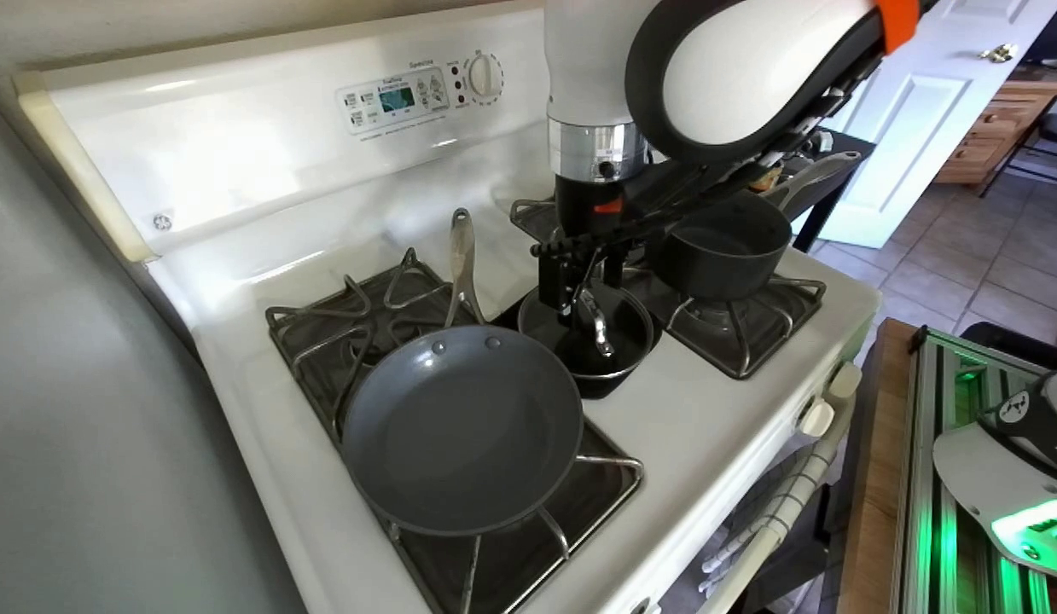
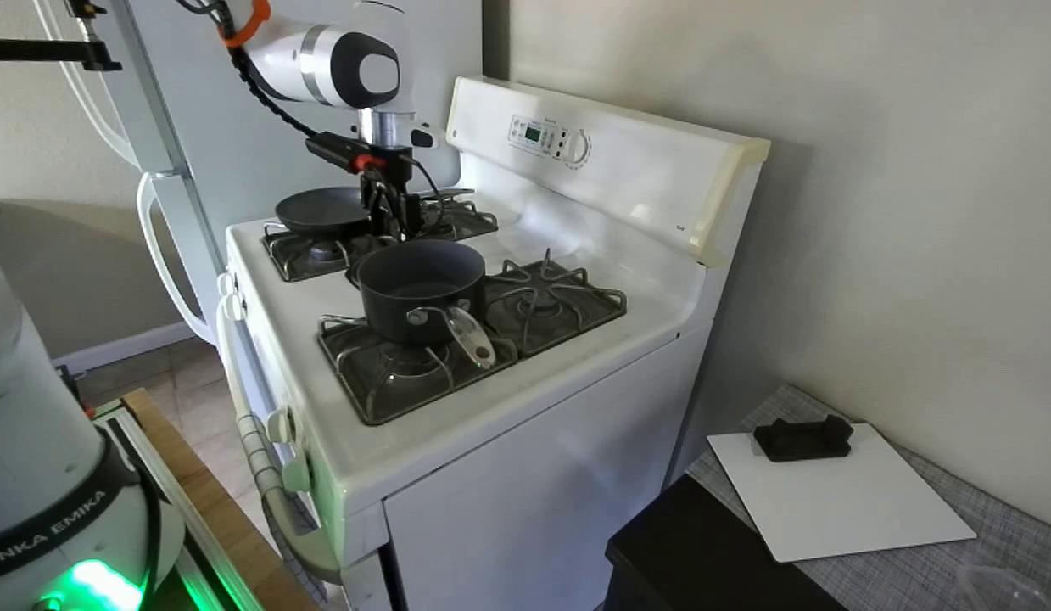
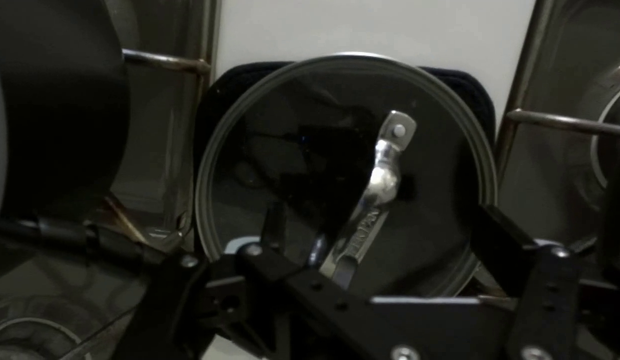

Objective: Put the lid on the right pot, the push the pot backwards

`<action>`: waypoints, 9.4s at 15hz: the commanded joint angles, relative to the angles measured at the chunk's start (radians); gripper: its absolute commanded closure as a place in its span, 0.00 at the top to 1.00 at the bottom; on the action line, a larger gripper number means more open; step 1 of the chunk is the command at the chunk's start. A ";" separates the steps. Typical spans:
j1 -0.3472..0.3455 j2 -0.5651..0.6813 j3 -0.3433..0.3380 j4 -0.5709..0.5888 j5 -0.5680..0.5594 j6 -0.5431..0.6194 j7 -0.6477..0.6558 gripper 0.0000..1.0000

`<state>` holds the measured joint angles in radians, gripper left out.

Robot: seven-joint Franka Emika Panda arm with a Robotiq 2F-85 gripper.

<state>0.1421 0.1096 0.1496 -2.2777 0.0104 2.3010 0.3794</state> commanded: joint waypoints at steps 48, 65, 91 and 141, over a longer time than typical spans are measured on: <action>-0.006 0.120 -0.026 0.124 0.037 -0.081 -0.216 0.97; -0.063 0.178 -0.021 0.186 0.249 -0.064 -0.413 0.30; -0.111 0.249 -0.019 0.293 0.335 -0.246 -0.561 0.03; -0.085 0.329 -0.029 0.354 0.250 -0.292 -0.607 0.00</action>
<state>0.0484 0.4156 0.1209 -1.9122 0.2841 1.9655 -0.2419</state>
